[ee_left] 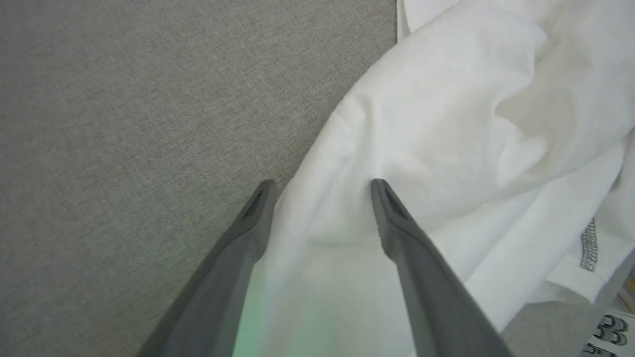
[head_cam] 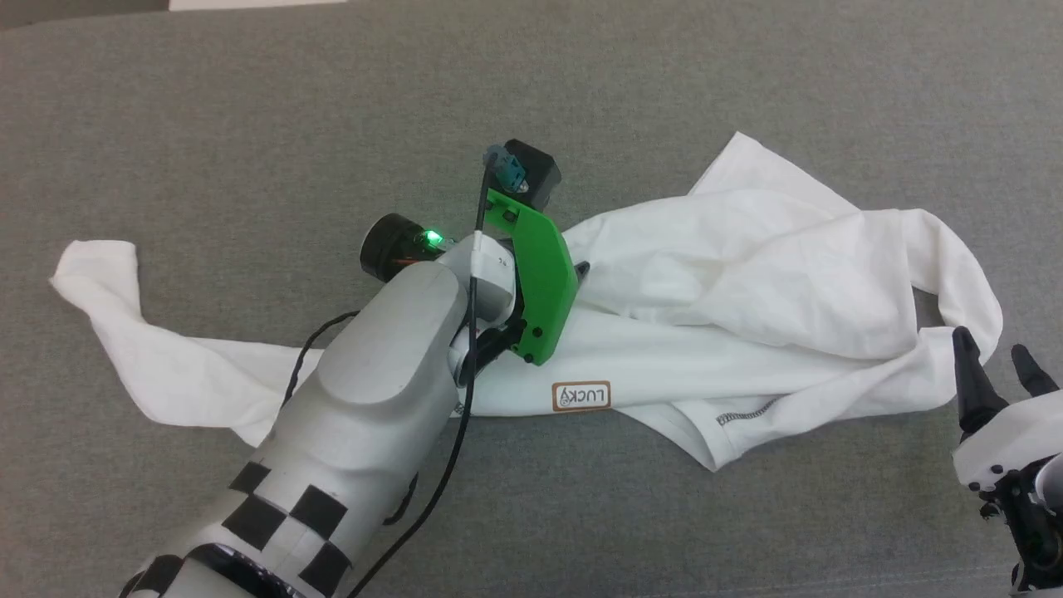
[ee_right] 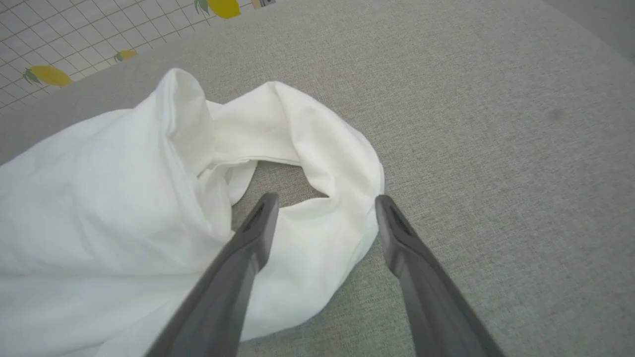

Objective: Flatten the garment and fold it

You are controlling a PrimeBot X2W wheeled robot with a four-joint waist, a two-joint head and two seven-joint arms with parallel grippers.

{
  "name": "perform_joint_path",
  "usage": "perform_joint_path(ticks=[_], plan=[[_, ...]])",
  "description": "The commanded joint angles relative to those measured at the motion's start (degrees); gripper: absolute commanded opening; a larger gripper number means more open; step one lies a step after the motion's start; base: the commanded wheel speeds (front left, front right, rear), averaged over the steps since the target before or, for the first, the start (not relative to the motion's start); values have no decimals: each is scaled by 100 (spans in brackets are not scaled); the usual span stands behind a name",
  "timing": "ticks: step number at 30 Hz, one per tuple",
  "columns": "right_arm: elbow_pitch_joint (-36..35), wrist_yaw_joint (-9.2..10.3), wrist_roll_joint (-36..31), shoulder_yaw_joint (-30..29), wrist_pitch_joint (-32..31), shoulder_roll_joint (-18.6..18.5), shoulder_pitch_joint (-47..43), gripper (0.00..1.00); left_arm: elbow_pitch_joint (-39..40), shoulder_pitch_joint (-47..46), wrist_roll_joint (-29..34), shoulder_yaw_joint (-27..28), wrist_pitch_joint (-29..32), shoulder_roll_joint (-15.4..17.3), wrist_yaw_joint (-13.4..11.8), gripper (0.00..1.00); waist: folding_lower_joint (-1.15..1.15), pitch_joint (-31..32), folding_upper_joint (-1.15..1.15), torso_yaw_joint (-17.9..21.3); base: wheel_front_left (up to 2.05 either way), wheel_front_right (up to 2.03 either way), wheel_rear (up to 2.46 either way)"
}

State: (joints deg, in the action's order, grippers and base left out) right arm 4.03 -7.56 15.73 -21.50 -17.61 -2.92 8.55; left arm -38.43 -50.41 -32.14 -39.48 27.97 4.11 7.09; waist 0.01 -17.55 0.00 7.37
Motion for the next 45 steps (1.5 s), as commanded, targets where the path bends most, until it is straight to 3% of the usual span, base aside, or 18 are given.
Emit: perform_joint_path(ticks=[1,2,3,7,11,20,21,23,24,25,26,27,33,38,41,45], plan=[[23,8,34,19,40,3,99,100,-67,-93,-45,-42,-74,68,38,100,-1,-149,0,96,0,0,0],[36,8,20,35,44,3,119,100,-110,-89,-95,-50,-177,72,38,42,-1,-164,0,92,0,0,0],[45,8,11,48,48,3,138,100,-136,-87,-150,-49,-262,69,39,0,-1,-174,0,86,0,0,0],[52,8,-50,71,51,4,198,100,-175,-180,-419,18,-642,44,39,0,-1,-202,0,-19,0,0,0],[73,8,-85,141,30,4,243,100,-235,-385,-697,470,-1249,29,-51,0,-1,-173,0,-113,0,0,0],[73,8,-108,348,-16,4,307,100,-746,-842,-690,1318,-2583,527,-815,0,-1,-172,0,-116,0,0,0],[52,8,-111,378,-20,4,325,100,-918,-932,-473,1497,-3331,783,-1231,0,-1,-213,0,-89,0,0,0],[37,8,-136,366,-31,4,314,100,-1017,-915,-456,1603,-3756,794,-1354,0,-1,-226,0,-96,0,0,0],[34,8,-144,363,-39,4,309,100,-1105,-888,-475,1598,-3761,771,-1332,9,-1,-227,0,-101,0,0,0],[29,8,-153,358,-50,4,304,100,-1226,-867,-519,1591,-3706,729,-1285,36,-1,-231,0,-112,0,0,0],[26,8,-161,357,-57,4,301,100,-1302,-849,-570,1604,-3697,680,-1243,73,-1,-230,0,-122,0,0,0],[30,8,-166,366,-64,4,300,100,-1417,-814,-637,1616,-3640,618,-1205,100,-1,-216,0,-133,0,0,0],[44,8,-165,470,-83,4,299,100,-1638,-748,-865,1691,-3779,464,-859,100,-1,-43,0,-264,0,0,0],[30,8,-142,575,-68,4,268,100,-1073,-429,-865,1954,-4256,630,-679,100,-1,204,0,-482,0,0,0],[34,8,-117,724,-81,4,270,100,-173,193,-603,2362,-4291,846,-844,100,-1,341,0,-640,0,0,0],[99,8,-115,1026,-154,4,364,100,1149,1483,-211,2956,-4294,843,-1087,100,-1,478,0,-835,0,0,0]])
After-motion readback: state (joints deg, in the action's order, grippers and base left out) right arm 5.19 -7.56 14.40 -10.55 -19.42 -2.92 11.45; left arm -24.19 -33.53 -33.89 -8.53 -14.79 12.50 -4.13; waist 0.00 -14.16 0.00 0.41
